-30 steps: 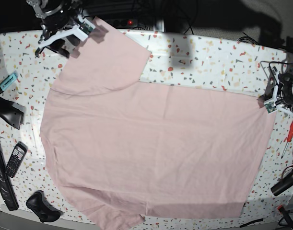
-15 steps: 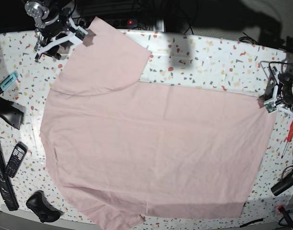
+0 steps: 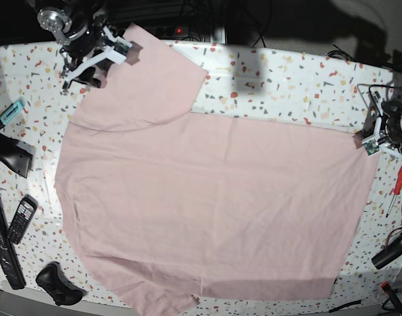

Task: Fold the T-shirt properly
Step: 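Move the right gripper to the sleeve and grasp the shirt shoulder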

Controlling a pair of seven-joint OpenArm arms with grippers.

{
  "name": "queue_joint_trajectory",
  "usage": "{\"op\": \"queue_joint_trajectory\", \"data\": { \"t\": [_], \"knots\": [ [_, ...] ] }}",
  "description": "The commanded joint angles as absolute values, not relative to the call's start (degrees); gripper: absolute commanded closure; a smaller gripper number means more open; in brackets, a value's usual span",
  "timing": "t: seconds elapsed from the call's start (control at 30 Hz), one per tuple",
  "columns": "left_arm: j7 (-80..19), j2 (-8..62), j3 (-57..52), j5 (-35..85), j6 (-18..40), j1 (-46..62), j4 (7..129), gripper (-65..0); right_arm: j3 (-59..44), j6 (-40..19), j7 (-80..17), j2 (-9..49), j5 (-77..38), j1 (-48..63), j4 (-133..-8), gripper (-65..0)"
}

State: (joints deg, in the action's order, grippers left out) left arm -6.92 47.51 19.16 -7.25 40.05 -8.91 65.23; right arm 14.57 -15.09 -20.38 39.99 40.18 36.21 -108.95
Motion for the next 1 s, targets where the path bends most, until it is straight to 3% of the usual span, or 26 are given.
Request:
{"op": "queue_joint_trajectory", "data": {
  "t": [0.0,0.23,0.47,0.57,0.73,0.97],
  "knots": [
    [-7.29,48.95,18.68,-7.44,40.00,-9.56,65.63,0.0,15.46,-14.61,-20.21,40.58,40.36,35.31,-109.73,-30.5],
    [-7.33,48.95,18.65,-7.44,40.00,-9.56,65.63,0.0,23.24,-14.61,-25.61,40.45,40.32,29.45,-108.77,-30.5],
    [-7.60,48.95,18.68,-7.44,40.00,-9.54,65.63,0.0,24.03,-17.30,-26.13,38.68,40.32,25.80,-105.16,-29.6],
    [-7.73,48.97,18.68,-7.44,40.00,-9.54,65.63,0.0,24.03,-18.70,-26.26,38.02,40.32,24.86,-103.74,-22.4],
    [-7.70,48.95,18.68,-7.42,40.00,-9.52,65.63,0.0,24.01,-17.23,-28.10,37.93,40.34,24.64,-103.63,0.0],
    [-8.05,48.95,18.68,-6.63,40.00,-8.36,65.63,0.0,23.92,-2.44,-31.48,38.39,40.32,24.67,-103.68,0.0]
  ]
}}
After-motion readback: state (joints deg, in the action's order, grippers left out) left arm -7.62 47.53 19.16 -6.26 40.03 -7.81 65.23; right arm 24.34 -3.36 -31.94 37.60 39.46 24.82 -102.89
